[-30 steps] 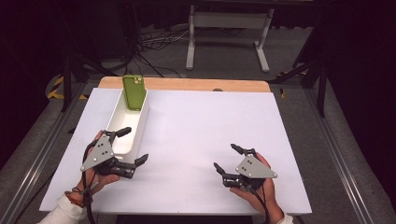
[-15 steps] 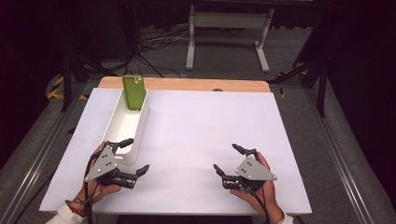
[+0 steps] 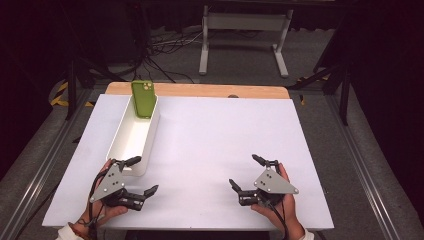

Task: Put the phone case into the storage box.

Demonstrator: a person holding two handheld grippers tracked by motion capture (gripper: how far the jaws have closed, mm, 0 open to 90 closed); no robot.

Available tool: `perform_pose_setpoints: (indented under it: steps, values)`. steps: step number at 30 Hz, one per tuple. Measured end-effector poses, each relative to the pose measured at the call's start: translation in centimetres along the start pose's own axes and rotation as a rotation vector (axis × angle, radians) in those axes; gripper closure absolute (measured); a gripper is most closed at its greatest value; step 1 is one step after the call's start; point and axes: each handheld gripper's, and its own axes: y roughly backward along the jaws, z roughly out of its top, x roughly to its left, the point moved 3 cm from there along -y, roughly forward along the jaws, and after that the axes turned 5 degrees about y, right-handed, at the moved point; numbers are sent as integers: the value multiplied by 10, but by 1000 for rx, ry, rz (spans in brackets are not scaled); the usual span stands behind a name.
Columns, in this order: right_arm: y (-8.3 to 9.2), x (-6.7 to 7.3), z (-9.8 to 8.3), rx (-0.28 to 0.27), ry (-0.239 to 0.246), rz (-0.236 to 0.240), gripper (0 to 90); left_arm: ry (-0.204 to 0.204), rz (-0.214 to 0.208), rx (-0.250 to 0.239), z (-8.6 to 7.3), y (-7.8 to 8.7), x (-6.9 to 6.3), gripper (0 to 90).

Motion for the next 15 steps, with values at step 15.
perform_pose_setpoints:
  steps: [15]
  values:
    - [3,5,-2,12,44,17,42,17,23,3,-1,3,1,27]
